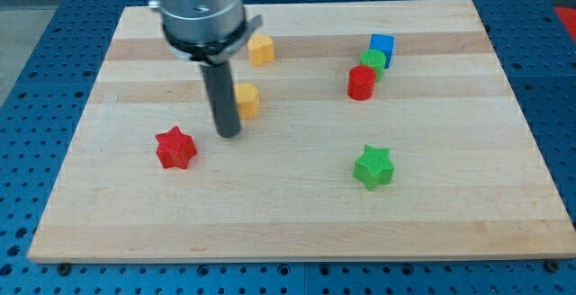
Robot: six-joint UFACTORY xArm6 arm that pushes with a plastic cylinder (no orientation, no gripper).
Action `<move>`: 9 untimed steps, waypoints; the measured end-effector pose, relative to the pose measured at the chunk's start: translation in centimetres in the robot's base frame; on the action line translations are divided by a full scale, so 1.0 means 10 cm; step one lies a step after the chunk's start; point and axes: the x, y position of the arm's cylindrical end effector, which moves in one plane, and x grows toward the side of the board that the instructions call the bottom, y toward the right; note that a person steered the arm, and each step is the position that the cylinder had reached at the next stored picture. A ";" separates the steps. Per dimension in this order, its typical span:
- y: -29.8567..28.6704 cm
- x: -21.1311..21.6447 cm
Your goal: Push the yellow hexagon to the right
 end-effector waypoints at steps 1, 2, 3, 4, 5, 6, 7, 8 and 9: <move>-0.23 -0.11; -0.31 -0.29; -0.06 -0.43; 0.43 -0.43; 0.85 -0.43; 0.98 -0.43; 1.00 -0.43; 1.15 -0.43; 1.22 -0.43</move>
